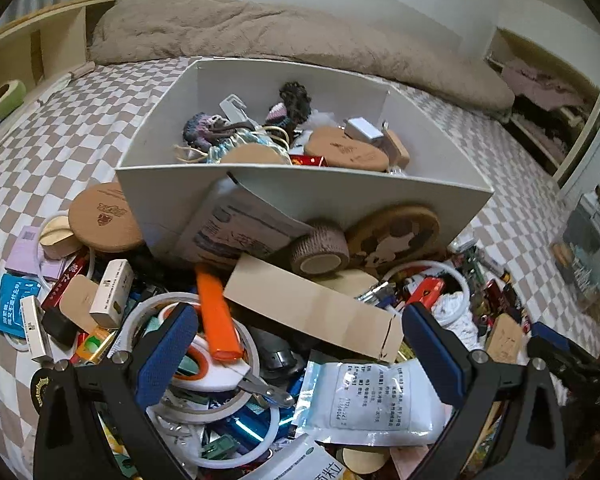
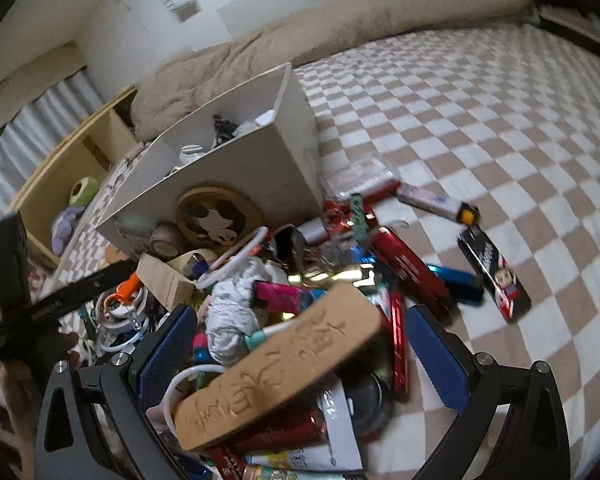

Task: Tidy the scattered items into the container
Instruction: 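Reach the right gripper down to the pile of lighters beside the box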

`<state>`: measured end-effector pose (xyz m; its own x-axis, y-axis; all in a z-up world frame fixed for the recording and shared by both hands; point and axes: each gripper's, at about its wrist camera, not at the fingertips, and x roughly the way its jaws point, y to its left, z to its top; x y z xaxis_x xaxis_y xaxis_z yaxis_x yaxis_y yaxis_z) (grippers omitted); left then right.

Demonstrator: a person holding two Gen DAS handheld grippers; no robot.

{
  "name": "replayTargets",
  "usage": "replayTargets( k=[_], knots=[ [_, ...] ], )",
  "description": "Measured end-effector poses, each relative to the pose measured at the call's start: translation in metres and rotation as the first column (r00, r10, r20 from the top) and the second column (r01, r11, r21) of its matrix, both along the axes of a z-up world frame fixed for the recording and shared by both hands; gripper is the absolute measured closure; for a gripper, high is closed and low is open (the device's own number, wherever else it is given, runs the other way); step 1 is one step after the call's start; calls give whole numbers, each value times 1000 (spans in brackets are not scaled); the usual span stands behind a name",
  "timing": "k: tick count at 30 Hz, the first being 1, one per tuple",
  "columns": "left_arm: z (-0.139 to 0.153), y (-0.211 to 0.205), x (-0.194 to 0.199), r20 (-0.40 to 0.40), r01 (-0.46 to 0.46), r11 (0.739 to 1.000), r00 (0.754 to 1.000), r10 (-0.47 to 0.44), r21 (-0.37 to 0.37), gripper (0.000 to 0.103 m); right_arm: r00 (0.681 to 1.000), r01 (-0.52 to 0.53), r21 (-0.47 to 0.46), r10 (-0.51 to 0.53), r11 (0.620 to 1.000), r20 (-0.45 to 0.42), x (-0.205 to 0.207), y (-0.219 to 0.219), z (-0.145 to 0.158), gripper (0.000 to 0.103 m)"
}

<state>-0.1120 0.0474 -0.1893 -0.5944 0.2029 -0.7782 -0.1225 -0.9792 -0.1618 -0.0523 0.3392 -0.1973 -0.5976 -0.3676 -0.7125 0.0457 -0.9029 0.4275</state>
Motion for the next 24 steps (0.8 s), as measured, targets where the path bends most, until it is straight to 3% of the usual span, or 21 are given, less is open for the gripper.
replayTargets(
  k=[4, 7, 10, 15, 24],
  knots=[
    [-7, 12, 0, -16, 1, 997, 1000, -2, -79, 0, 996, -21, -110, 30, 994, 83, -3, 8, -10, 0],
    [-11, 19, -2, -36, -7, 993, 999, 3, -120, 0, 991, -6, -277, 42, 961, 124, -6, 19, -19, 0],
    [-15, 26, -4, -51, -8, 990, 999, 1, -143, 0, 991, 18, -338, 28, 941, 131, -7, 25, -21, 0],
    [-23, 32, -9, -43, -7, 985, 999, -1, -174, 0, 989, 36, -326, 13, 945, 145, -8, 20, -22, 0],
    [-26, 31, -13, -31, -40, 993, 999, 37, -111, 0, 985, 26, -238, 16, 971, 174, -11, 12, -32, 0]
  ],
)
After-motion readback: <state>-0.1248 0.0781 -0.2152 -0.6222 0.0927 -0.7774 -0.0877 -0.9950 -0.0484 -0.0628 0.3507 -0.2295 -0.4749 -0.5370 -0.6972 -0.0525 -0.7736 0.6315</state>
